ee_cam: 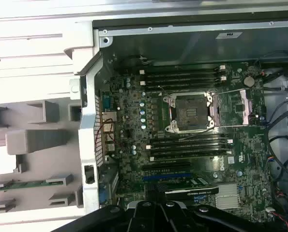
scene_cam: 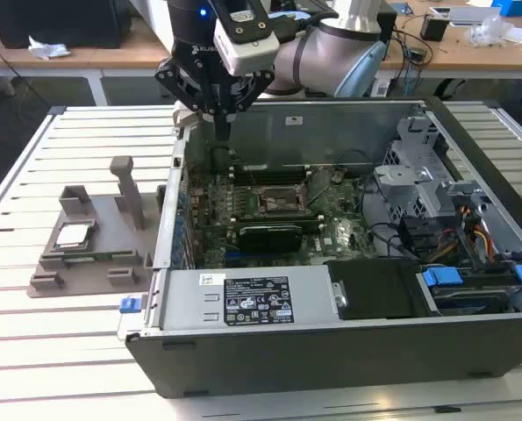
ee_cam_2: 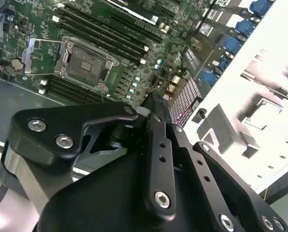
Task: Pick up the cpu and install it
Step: 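Reach for the cpu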
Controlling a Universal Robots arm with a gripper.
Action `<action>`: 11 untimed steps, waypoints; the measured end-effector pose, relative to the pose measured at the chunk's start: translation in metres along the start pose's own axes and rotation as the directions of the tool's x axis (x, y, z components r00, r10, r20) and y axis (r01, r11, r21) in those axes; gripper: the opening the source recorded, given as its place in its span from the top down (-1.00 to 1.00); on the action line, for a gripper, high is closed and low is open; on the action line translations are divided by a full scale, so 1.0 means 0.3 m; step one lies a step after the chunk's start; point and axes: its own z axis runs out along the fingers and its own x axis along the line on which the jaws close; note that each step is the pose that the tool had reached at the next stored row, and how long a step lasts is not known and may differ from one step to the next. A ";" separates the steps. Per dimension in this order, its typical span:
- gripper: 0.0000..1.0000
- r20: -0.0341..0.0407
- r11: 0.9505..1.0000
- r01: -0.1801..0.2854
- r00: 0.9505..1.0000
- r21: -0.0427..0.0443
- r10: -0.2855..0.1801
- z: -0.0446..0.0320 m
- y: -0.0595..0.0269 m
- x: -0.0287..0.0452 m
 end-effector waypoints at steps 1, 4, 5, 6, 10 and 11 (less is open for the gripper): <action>0.79 0.000 1.000 0.000 1.000 0.000 0.000 0.000 0.000 0.000; 0.79 0.000 1.000 0.000 1.000 0.000 0.000 0.000 0.000 0.000; 0.79 0.000 1.000 0.000 1.000 0.000 0.000 0.000 0.000 0.000; 0.79 0.000 1.000 0.000 1.000 0.000 0.000 0.000 0.000 0.002; 0.79 0.000 1.000 0.000 1.000 0.000 0.000 -0.001 -0.002 0.022; 0.79 0.000 1.000 0.000 1.000 0.000 0.000 -0.001 -0.002 0.028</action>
